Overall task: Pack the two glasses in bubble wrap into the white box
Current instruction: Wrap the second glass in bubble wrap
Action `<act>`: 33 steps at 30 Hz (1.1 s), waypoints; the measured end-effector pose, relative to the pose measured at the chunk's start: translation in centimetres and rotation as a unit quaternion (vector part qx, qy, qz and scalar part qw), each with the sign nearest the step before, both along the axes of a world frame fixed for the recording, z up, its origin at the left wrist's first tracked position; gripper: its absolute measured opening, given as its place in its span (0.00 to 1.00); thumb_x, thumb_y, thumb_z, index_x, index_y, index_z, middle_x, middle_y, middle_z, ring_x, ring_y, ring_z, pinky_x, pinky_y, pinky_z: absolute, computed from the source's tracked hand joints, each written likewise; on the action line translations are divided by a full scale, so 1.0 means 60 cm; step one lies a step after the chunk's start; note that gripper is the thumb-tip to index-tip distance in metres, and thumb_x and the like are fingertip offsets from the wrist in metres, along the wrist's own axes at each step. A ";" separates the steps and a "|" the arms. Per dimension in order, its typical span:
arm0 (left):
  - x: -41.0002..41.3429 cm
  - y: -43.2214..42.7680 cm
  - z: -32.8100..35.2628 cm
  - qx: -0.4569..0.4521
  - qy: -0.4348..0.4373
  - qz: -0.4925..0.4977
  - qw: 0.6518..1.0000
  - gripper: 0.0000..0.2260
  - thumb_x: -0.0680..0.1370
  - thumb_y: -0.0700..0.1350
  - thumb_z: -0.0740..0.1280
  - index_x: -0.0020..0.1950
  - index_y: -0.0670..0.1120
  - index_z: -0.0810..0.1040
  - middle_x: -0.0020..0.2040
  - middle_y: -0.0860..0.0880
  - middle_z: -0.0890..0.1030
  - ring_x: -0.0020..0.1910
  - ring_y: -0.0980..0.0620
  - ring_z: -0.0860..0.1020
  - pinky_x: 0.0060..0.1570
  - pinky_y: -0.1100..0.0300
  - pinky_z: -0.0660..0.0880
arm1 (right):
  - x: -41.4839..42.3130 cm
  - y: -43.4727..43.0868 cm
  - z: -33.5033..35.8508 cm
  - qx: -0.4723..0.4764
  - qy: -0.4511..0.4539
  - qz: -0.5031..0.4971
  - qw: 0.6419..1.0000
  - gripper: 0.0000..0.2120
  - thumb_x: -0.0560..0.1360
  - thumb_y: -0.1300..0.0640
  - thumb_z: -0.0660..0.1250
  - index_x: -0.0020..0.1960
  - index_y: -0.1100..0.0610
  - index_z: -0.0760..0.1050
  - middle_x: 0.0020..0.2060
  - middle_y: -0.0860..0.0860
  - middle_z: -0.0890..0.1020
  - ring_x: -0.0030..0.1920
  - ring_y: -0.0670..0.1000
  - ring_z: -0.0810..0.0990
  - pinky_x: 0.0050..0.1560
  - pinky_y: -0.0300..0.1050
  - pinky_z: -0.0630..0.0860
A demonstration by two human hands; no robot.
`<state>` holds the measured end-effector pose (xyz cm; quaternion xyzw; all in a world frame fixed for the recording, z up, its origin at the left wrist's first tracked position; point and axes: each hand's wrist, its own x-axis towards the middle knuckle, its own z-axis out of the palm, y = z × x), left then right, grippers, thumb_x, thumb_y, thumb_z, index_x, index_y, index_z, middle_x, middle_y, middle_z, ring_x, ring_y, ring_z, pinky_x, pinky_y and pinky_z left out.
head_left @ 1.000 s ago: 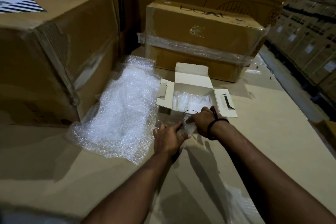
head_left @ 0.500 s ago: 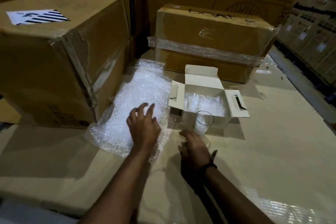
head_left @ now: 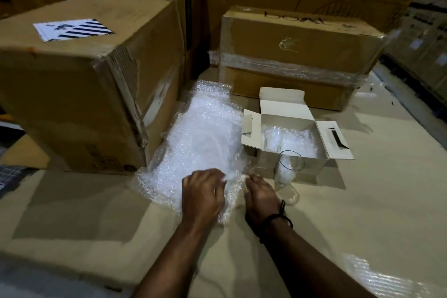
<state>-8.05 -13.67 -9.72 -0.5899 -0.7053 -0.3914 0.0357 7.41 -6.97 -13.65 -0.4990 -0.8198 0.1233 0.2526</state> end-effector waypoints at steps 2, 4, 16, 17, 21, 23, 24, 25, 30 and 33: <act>0.005 -0.032 -0.027 -0.001 0.041 -0.064 0.997 0.09 0.73 0.49 0.63 0.45 0.51 0.83 0.50 0.56 0.83 0.48 0.50 0.79 0.48 0.54 0.67 | 0.010 -0.008 0.033 -0.123 0.171 -0.025 0.977 0.12 0.79 0.55 0.59 0.47 0.59 0.79 0.38 0.51 0.80 0.42 0.44 0.79 0.43 0.38 0.73; 0.002 -0.054 -0.039 -0.003 0.071 -0.109 0.991 0.08 0.71 0.49 0.64 0.43 0.52 0.82 0.49 0.57 0.83 0.48 0.51 0.78 0.48 0.53 0.67 | 0.007 -0.005 0.064 -0.227 0.373 -0.059 0.898 0.10 0.78 0.52 0.65 0.45 0.58 0.78 0.32 0.46 0.75 0.32 0.40 0.73 0.34 0.35 0.70; 0.011 -0.073 -0.014 -0.031 0.063 -0.307 0.949 0.10 0.65 0.42 0.69 0.45 0.49 0.82 0.53 0.55 0.83 0.53 0.53 0.79 0.52 0.53 0.72 | 0.017 -0.016 0.162 -0.404 0.450 -0.044 0.795 0.08 0.72 0.72 0.65 0.38 0.63 0.75 0.27 0.57 0.75 0.22 0.51 0.70 0.24 0.39 0.66; 0.025 -0.069 -0.012 -0.023 0.048 -0.335 0.941 0.11 0.65 0.40 0.69 0.46 0.48 0.83 0.52 0.53 0.83 0.52 0.52 0.80 0.52 0.55 0.73 | 0.043 -0.021 0.164 -0.387 0.490 -0.035 0.780 0.09 0.72 0.74 0.63 0.37 0.63 0.73 0.25 0.56 0.74 0.21 0.51 0.69 0.24 0.39 0.67; 0.085 -0.045 -0.001 -0.032 0.000 -0.392 0.920 0.17 0.67 0.39 0.63 0.52 0.46 0.84 0.50 0.50 0.85 0.49 0.52 0.81 0.50 0.61 0.76 | 0.158 -0.045 0.177 -0.348 0.628 -0.071 0.693 0.10 0.74 0.73 0.58 0.39 0.62 0.69 0.31 0.56 0.79 0.23 0.53 0.73 0.23 0.39 0.70; 0.117 -0.028 0.003 -0.046 -0.009 -0.394 0.918 0.17 0.69 0.38 0.65 0.55 0.47 0.84 0.51 0.50 0.85 0.48 0.51 0.82 0.49 0.61 0.77 | 0.216 -0.055 0.178 -0.316 0.662 -0.129 0.667 0.11 0.76 0.71 0.58 0.38 0.59 0.68 0.35 0.58 0.82 0.23 0.53 0.76 0.22 0.38 0.71; 0.135 -0.020 0.006 -0.039 -0.014 -0.397 0.917 0.16 0.70 0.38 0.68 0.56 0.47 0.84 0.51 0.49 0.85 0.48 0.51 0.82 0.48 0.61 0.77 | 0.243 -0.058 0.176 -0.297 0.674 -0.158 0.658 0.11 0.76 0.70 0.58 0.39 0.58 0.67 0.37 0.59 0.82 0.23 0.53 0.76 0.21 0.37 0.71; 0.149 -0.012 0.007 -0.028 -0.018 -0.398 0.917 0.13 0.71 0.40 0.69 0.56 0.46 0.84 0.51 0.50 0.85 0.49 0.52 0.82 0.48 0.60 0.77 | 0.268 -0.058 0.171 -0.281 0.680 -0.185 0.651 0.10 0.77 0.69 0.58 0.39 0.58 0.67 0.38 0.60 0.82 0.23 0.54 0.77 0.21 0.38 0.72; 0.251 0.013 0.014 0.003 0.018 -0.377 0.926 0.15 0.77 0.52 0.65 0.60 0.48 0.81 0.58 0.51 0.83 0.57 0.51 0.80 0.57 0.56 0.74 | 0.383 -0.032 0.136 -0.244 0.651 -0.321 0.643 0.07 0.79 0.67 0.56 0.47 0.57 0.67 0.44 0.60 0.81 0.28 0.58 0.82 0.27 0.47 0.79; 0.329 0.016 0.010 -0.050 0.078 -0.341 0.935 0.19 0.79 0.56 0.59 0.65 0.50 0.78 0.62 0.50 0.80 0.61 0.49 0.77 0.61 0.55 0.70 | 0.431 -0.015 0.120 -0.245 0.650 -0.354 0.627 0.08 0.79 0.67 0.53 0.51 0.56 0.66 0.49 0.60 0.80 0.31 0.57 0.81 0.29 0.45 0.78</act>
